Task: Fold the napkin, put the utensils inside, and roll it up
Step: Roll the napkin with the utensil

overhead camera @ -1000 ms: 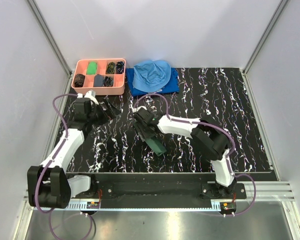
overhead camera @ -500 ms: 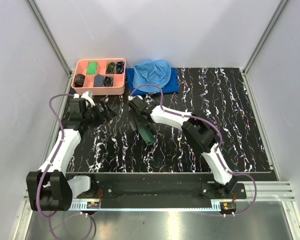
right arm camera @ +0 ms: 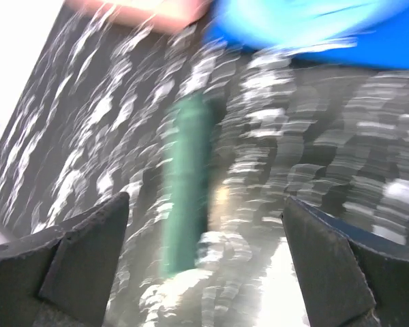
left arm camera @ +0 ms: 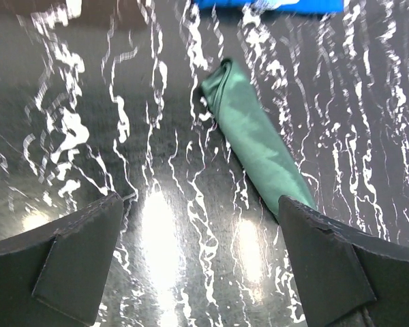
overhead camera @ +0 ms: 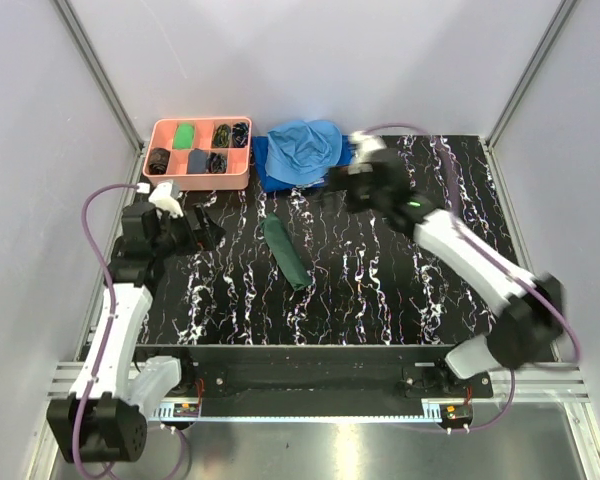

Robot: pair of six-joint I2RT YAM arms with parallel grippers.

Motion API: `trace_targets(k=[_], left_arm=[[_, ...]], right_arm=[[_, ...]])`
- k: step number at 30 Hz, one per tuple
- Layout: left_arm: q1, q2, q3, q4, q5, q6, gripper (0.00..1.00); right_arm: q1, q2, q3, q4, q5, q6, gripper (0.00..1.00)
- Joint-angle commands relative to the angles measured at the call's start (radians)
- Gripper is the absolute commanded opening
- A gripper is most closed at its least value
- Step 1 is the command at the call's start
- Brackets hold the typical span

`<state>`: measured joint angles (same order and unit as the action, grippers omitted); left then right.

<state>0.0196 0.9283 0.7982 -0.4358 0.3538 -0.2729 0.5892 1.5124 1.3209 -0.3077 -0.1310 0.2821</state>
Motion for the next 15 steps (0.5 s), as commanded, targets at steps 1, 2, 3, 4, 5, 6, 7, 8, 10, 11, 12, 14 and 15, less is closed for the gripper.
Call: trace_targets(k=[1,2,3,4,5,6,7,8,10,11,12,14,15], left_arm=[[0.003,-0.107,0.006,0.029,-0.024,0.069,0.99],[0.003,-0.123,-0.004,0.037,-0.033,0.07,0.99],[0.003,-0.138,-0.01,0.04,-0.044,0.069,0.99],[0.002,-0.161,-0.02,0.042,-0.059,0.067,0.99],[0.002,-0.17,-0.024,0.045,-0.062,0.063,0.99],[0.002,-0.177,-0.027,0.045,-0.067,0.063,0.99],[0.002,-0.19,-0.03,0.045,-0.076,0.063,0.99],[0.002,-0.195,-0.03,0.048,-0.076,0.06,0.99],[0.003,-0.204,-0.031,0.051,-0.073,0.064,0.99],[0.002,-0.207,-0.033,0.051,-0.072,0.07,0.99],[0.003,-0.216,-0.034,0.051,-0.07,0.072,0.99],[0.003,-0.227,-0.037,0.057,-0.078,0.07,0.99],[0.003,-0.236,-0.037,0.058,-0.079,0.069,0.99]], right_arm=[[-0.166,-0.226,-0.285,0.093,0.016,0.002,1.0],[-0.187,-0.321,-0.322,0.096,0.052,-0.004,1.0],[-0.206,-0.363,-0.354,0.093,0.068,-0.012,1.0],[-0.236,-0.401,-0.414,0.091,0.103,-0.02,1.0],[-0.249,-0.466,-0.44,0.09,0.117,-0.021,1.0],[-0.258,-0.492,-0.463,0.085,0.128,-0.024,1.0],[-0.268,-0.514,-0.501,0.081,0.126,-0.02,1.0],[-0.272,-0.55,-0.518,0.079,0.154,-0.018,1.0],[-0.272,-0.573,-0.56,0.075,0.163,0.0,1.0],[-0.272,-0.587,-0.572,0.074,0.169,0.005,1.0],[-0.272,-0.593,-0.583,0.076,0.172,0.006,1.0],[-0.272,-0.603,-0.606,0.076,0.179,0.014,1.0],[-0.272,-0.606,-0.611,0.075,0.18,0.012,1.0]])
